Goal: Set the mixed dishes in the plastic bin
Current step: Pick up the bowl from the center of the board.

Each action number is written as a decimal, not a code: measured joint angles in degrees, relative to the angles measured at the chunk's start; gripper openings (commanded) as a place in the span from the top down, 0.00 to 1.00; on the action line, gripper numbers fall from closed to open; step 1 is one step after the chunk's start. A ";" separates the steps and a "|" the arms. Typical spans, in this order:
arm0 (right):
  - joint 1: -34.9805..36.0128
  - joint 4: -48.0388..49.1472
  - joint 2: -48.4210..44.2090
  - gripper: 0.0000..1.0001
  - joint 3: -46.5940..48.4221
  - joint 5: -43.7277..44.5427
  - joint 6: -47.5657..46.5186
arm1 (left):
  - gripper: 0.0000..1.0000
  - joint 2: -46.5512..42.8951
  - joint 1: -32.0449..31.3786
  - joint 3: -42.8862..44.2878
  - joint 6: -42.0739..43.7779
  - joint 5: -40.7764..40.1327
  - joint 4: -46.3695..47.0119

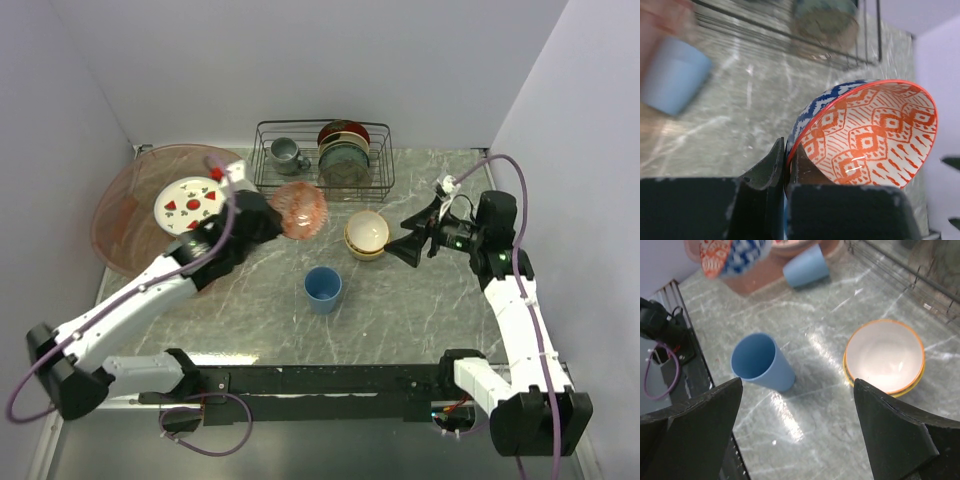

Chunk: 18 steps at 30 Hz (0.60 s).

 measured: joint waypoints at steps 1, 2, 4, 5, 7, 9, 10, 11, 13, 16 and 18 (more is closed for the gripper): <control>-0.55 1.38 -0.85 0.00 -1.07 -0.55 0.33 | 0.99 -1.66 2.27 -0.96 0.09 0.90 -0.11; -1.09 2.54 -1.66 0.00 -2.23 -0.96 0.66 | 0.99 -3.04 4.17 -1.60 0.20 1.68 -0.26; -1.79 3.78 -2.54 0.00 -4.28 -1.64 1.03 | 0.99 -5.05 8.90 -1.99 0.46 3.04 -1.03; -1.95 3.96 -2.51 0.00 -4.83 -1.70 1.18 | 0.99 -5.84 11.74 -1.99 0.68 4.11 -1.18; -2.03 4.07 -1.88 0.00 -5.03 -1.64 1.18 | 0.99 -6.88 17.64 -1.95 1.07 5.75 -1.68; -2.01 4.17 -1.55 0.00 -5.03 -1.36 1.18 | 0.99 -7.19 23.08 -1.95 1.44 7.10 -2.51; -2.01 4.17 -1.51 0.00 -5.03 -1.05 1.18 | 0.99 -7.26 25.44 -1.95 1.42 7.52 -3.10; -2.01 4.17 -1.51 0.00 -5.03 -0.61 1.14 | 0.99 -7.26 28.28 -1.95 1.38 7.93 -3.80; -2.03 4.20 -1.51 0.00 -5.03 0.04 0.98 | 0.99 -7.30 33.20 -2.23 0.92 9.22 -4.68; -2.03 4.20 -1.51 0.00 -5.03 1.07 0.83 | 0.99 -7.28 39.76 -2.93 -0.52 11.17 -5.29; -2.01 4.20 -1.49 0.00 -5.03 1.73 0.66 | 0.99 -6.95 44.15 -3.26 -2.03 12.68 -6.29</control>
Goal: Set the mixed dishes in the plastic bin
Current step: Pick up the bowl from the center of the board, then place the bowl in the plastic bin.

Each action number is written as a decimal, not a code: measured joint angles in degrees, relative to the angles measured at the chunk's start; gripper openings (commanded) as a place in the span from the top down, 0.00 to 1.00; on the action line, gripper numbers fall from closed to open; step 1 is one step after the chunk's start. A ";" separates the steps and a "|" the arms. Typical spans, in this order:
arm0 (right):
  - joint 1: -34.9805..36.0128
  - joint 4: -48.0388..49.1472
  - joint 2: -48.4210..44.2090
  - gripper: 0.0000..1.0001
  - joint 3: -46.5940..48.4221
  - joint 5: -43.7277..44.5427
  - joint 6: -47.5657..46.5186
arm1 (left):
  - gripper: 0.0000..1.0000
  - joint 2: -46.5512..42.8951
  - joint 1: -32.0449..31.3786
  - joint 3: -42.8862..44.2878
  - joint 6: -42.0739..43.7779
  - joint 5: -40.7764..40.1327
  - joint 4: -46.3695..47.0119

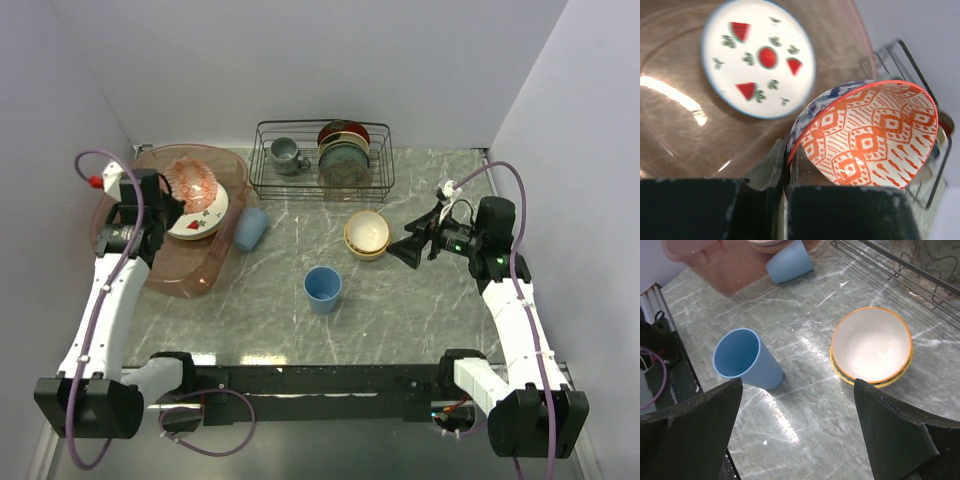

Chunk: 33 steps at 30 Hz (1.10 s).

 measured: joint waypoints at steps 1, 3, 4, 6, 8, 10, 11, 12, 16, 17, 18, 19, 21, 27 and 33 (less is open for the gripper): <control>0.00 0.00 0.00 0.00 0.00 0.33 -0.13 | 0.99 0.57 2.60 0.00 -0.96 0.66 -0.74; 0.00 0.00 0.20 0.00 0.00 0.74 -0.28 | 0.99 1.29 4.87 0.00 -1.99 1.01 -1.40; 0.00 -0.02 0.31 0.00 0.00 0.81 -0.31 | 0.99 1.79 6.05 0.00 -2.64 1.07 -1.86; 0.00 0.00 0.68 0.00 0.00 1.03 -0.33 | 0.98 2.93 8.66 -0.33 -4.24 1.01 -2.60; 0.00 -0.04 0.96 0.00 0.00 1.49 -0.42 | 0.97 3.63 10.51 -0.94 -5.51 0.90 -3.37; 0.00 -0.02 1.03 0.00 0.00 2.14 -0.63 | 0.97 4.81 12.44 -1.18 -6.82 0.92 -5.14; 0.00 -0.02 1.03 0.00 0.00 2.40 -0.76 | 0.97 5.55 13.29 -1.18 -7.28 0.92 -5.77; 0.00 0.00 1.01 0.00 0.00 2.60 -0.81 | 0.96 6.69 14.32 -1.18 -8.09 0.96 -6.45; 0.00 -0.02 1.03 0.00 0.00 2.99 -0.98 | 0.94 11.61 16.70 -1.18 -9.88 0.74 -9.11; 0.00 -0.02 1.03 0.00 0.00 3.08 -0.98 | 0.93 12.92 17.03 -1.18 -10.23 0.39 -9.84; 0.00 -0.02 1.09 0.00 0.00 3.13 -0.98 | 0.93 13.97 17.18 -1.16 -10.56 0.09 -10.54; 0.00 -0.02 1.16 0.00 0.00 3.13 -0.98 | 0.93 14.97 17.33 -1.16 -10.73 -0.31 -11.17; 0.00 -0.02 1.44 0.00 0.00 3.13 -1.01 | 0.92 16.85 17.81 -1.09 -11.06 -0.87 -12.17; -0.02 -0.04 2.23 0.00 0.00 3.58 -1.09 | 0.91 22.01 20.02 0.24 -11.47 -1.29 -13.18; -0.02 -0.07 3.28 0.00 0.00 3.87 -1.27 | 0.89 25.94 21.49 0.48 -11.47 -1.55 -13.09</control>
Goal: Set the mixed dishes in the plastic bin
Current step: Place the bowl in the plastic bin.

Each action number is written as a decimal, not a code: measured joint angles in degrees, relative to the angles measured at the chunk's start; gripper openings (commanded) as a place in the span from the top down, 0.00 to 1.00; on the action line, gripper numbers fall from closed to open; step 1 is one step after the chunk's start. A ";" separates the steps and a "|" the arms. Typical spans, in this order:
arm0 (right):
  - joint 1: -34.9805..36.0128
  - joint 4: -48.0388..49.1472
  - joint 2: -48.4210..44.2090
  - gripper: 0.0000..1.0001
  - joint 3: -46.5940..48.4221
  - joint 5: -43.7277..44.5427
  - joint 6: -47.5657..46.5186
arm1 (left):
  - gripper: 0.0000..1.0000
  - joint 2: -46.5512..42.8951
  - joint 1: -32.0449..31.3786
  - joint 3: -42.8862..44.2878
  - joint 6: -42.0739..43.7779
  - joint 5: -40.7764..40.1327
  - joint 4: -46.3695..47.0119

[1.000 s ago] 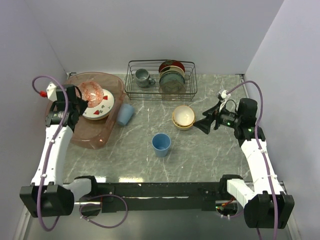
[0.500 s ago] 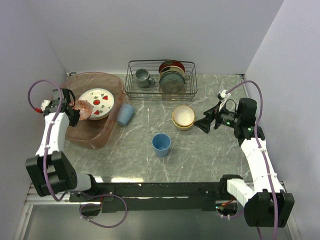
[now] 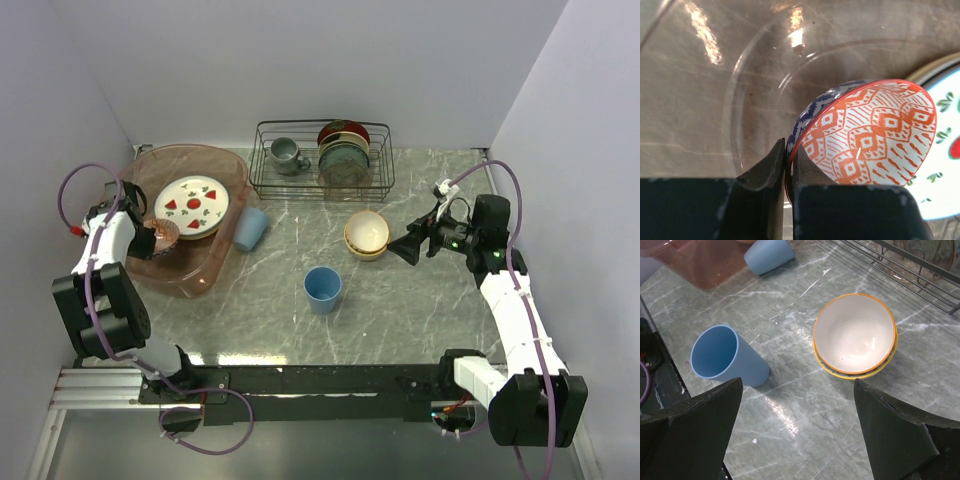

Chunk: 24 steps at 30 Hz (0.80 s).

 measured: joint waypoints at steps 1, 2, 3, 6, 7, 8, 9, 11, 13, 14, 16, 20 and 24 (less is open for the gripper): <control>0.00 0.02 0.11 0.00 0.00 0.11 -0.02 | 0.89 0.37 0.24 0.09 0.02 -0.02 -0.04; 0.00 0.00 0.20 0.00 0.00 0.15 -0.09 | 0.89 0.83 0.42 0.15 0.02 -0.04 0.00; 0.00 0.00 0.26 0.00 0.00 0.17 -0.15 | 0.89 1.29 0.66 0.28 0.02 -0.13 -0.07; -0.02 0.00 0.39 0.00 0.00 0.33 -0.24 | 0.89 2.80 1.44 0.48 0.00 -0.57 0.11; -0.02 0.00 0.42 0.00 0.00 0.35 -0.35 | 0.88 3.17 1.75 0.52 0.00 -0.61 0.11; -0.07 0.00 0.42 0.00 0.00 0.35 -0.39 | 0.87 3.58 1.99 0.59 0.00 -0.72 0.13; -0.09 0.00 0.42 0.00 0.00 0.35 -0.46 | 0.85 3.96 2.23 0.66 0.00 -0.83 0.15; -0.09 0.00 0.46 0.00 0.00 0.37 -0.57 | 0.80 4.66 2.51 1.01 0.02 -0.94 0.15; -0.15 0.00 0.55 0.00 0.00 0.37 -0.61 | 0.74 5.11 2.49 1.55 0.00 -0.90 0.33; -0.20 0.00 0.59 0.00 0.00 0.37 -0.61 | 0.72 5.31 2.51 1.77 0.02 -0.92 0.44; -0.37 0.00 0.76 0.00 0.00 0.37 -0.63 | 0.64 5.81 2.58 2.34 0.02 -0.81 0.68; -0.63 -0.02 1.05 0.00 0.00 0.50 -0.79 | 0.52 6.86 2.71 2.69 0.26 0.04 1.66; -0.96 -0.02 1.14 0.00 0.00 0.55 -0.81 | 0.34 7.56 3.32 3.02 0.50 1.42 2.45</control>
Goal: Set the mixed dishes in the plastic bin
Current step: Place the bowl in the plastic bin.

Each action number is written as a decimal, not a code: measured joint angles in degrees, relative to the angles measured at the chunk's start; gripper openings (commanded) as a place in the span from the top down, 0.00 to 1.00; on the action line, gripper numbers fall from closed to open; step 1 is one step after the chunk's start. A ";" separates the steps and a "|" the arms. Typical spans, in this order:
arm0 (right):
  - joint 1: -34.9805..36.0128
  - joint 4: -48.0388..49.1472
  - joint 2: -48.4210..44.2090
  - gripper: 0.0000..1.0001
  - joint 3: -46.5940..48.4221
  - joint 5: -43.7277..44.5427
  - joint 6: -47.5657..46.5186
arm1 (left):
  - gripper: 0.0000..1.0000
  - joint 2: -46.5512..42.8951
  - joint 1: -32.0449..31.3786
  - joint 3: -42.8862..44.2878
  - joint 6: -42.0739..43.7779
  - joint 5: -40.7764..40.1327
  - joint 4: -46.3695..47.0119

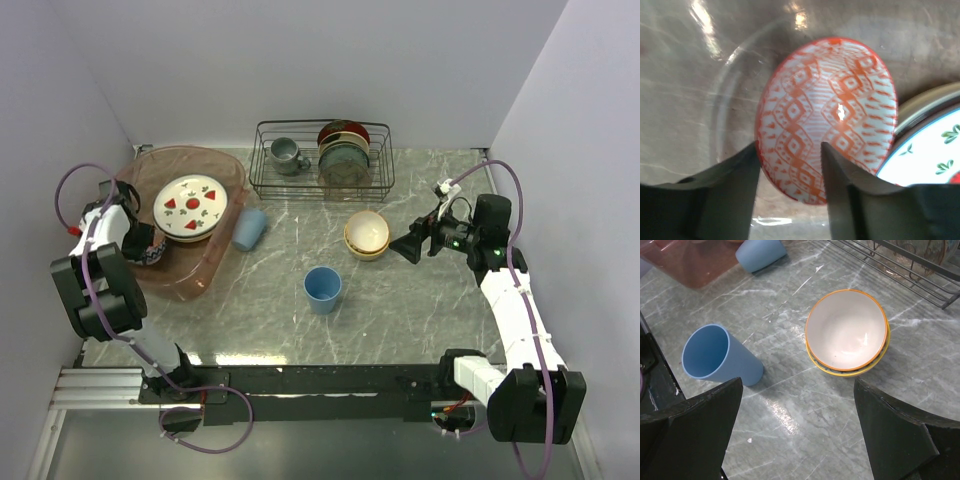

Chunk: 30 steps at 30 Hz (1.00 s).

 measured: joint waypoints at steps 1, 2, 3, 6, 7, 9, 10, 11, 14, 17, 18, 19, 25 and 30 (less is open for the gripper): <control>-0.09 0.00 0.00 0.00 0.00 0.02 0.00 | 0.24 0.02 0.04 0.20 0.09 0.26 0.02; -0.15 0.00 0.02 0.00 0.00 0.02 -0.02 | 0.19 0.02 0.09 0.35 0.11 0.46 0.07; -0.22 0.00 0.02 0.00 0.00 0.02 0.00 | 0.15 0.02 0.17 0.63 0.26 0.72 0.00; -0.26 0.00 0.09 0.00 0.00 0.00 0.00 | 0.01 -0.07 0.35 1.51 0.39 1.31 -0.31; -0.26 0.00 0.13 0.00 0.00 0.00 0.00 | 0.01 -0.15 0.35 1.88 0.46 1.36 -0.61; -0.26 -0.02 0.20 0.00 0.00 0.00 0.00 | 0.01 -0.52 0.48 2.27 0.68 1.49 -1.11; -0.26 -0.02 0.22 0.00 0.00 0.00 -0.02 | 0.01 -0.87 0.57 2.45 0.87 1.70 -1.49; -0.26 -0.02 0.24 0.00 0.00 0.00 -0.02 | 0.01 -1.16 0.59 2.71 1.05 1.81 -1.92; -0.28 -0.02 0.24 0.00 0.00 0.00 -0.02 | 0.01 -2.36 1.03 4.00 1.62 2.23 -3.65; -0.31 -0.02 0.24 0.00 0.00 0.00 -0.17 | 0.01 -3.98 1.38 5.44 2.16 2.80 -4.72; -0.31 -0.02 0.24 0.00 0.00 0.00 -0.20 | 0.01 -4.61 1.44 6.08 2.56 3.04 -5.09; -0.35 -0.02 0.24 0.00 0.00 0.00 -0.20 | 0.01 -5.14 1.46 6.64 2.84 3.39 -5.31; -0.66 -0.02 0.22 0.00 0.00 0.20 -0.26 | 0.01 -9.97 1.46 7.80 4.55 6.32 -6.16; -0.81 -0.04 0.17 0.00 0.00 0.90 -0.46 | 0.01 -16.85 1.46 4.74 7.52 12.52 -3.39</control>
